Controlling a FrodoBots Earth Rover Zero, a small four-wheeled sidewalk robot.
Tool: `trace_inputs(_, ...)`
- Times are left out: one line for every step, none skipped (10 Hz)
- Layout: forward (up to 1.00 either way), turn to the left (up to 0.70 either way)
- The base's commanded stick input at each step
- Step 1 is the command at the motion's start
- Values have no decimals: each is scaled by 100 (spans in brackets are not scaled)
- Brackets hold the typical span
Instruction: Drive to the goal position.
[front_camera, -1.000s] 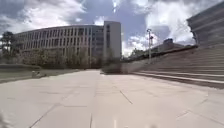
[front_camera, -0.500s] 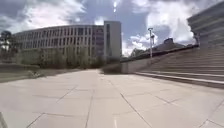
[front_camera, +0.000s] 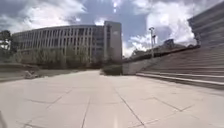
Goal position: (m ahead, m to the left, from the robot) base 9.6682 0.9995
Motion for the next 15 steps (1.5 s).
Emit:
trace_inputs(70,0)
trace_inputs(70,0)
trace_inputs(70,0)
trace_inputs(70,0)
trace_inputs(70,0)
trace_inputs(70,0)
trace_inputs(70,0)
trace_inputs(70,0)
trace_inputs(70,0)
trace_inputs(70,0)
trace_inputs(70,0)
trace_inputs(70,0)
trace_inputs(70,0)
trace_inputs(70,0)
trace_inputs(70,0)
